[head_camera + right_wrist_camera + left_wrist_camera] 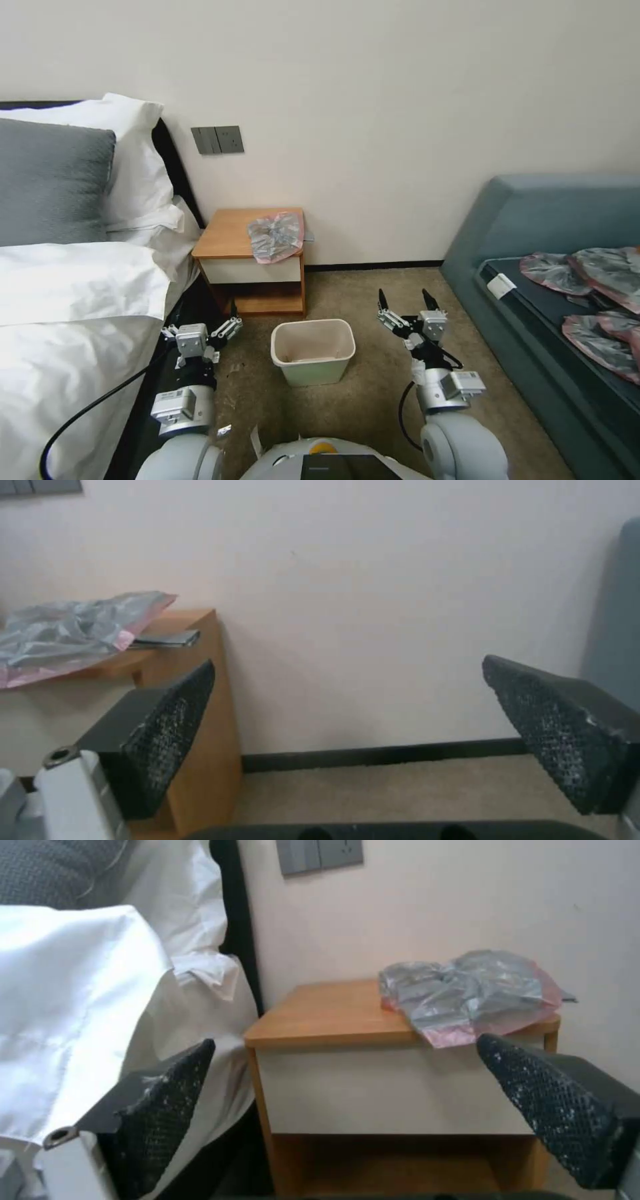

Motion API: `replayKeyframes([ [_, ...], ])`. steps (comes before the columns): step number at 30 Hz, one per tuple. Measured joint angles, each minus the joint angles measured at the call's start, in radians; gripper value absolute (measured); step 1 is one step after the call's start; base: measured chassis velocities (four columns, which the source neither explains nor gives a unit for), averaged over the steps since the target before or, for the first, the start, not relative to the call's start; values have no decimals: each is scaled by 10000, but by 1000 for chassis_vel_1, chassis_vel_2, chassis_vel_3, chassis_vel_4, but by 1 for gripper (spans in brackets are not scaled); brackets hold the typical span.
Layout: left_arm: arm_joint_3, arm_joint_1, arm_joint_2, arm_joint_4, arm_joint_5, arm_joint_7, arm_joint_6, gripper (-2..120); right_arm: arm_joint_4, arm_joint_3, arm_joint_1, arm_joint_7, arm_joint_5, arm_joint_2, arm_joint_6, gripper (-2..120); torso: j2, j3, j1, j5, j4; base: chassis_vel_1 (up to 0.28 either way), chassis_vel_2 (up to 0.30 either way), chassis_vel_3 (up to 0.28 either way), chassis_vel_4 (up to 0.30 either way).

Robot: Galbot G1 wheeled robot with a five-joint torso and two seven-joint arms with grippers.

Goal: Pick up the garbage bag from the table and place it over the trash can.

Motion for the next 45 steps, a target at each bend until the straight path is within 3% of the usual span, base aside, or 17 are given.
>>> replayKeyframes([
  [5, -15, -93, 99, 18, -288, 22, 79, 100, -346, -67, 692, -15, 704, -30, -360, 100, 0, 0, 0, 0, -3, 0, 0, 0, 0],
  [13, -40, -67, 202, 41, -450, 11, 98, 100, -1931, -729, 2750, 700, 3637, -398, -1118, 100, 0, 1, 0, 1, 3, 0, 0, 0, 0],
  [21, -107, -315, 866, 49, -1090, 44, 360, 100, -3500, -755, 3938, 726, 5878, -593, -916, 100, 0, 2, 0, 1, -3, 0, 0, 0, 0],
  [25, -222, -403, 920, 51, -1290, 43, 411, 100, -3884, -856, 4508, 726, 6807, -650, -972, 100, -1, 2, 0, 1, 1, 0, 0, 0, 0],
  [28, -190, -402, 933, 54, -1402, 52, 476, 100, -4489, -1041, 5426, 942, 8259, -703, -1141, 100, 0, 1, 0, 0, -1, 0, 0, 0, 0],
  [35, -140, -307, 934, 57, -1402, 59, 471, 100, -5342, -1339, 6297, 1091, 9407, -838, -1159, 100, 0, 2, 1, 1, 1, 0, 0, 0, 0],
  [37, -177, -237, 991, 60, -1430, 60, 451, 100, -6088, -1505, 6959, 1154, 10402, -760, -1318, 100, 0, 2, 1, 0, -1, 0, 0, 0, 0],
  [45, -262, -235, 1114, 61, -1624, 63, 425, 100, -7641, -1724, 8223, 1274, 12134, -465, -1446, 100, -1, 2, 1, 2, -1, 0, 0, 0, 0],
])
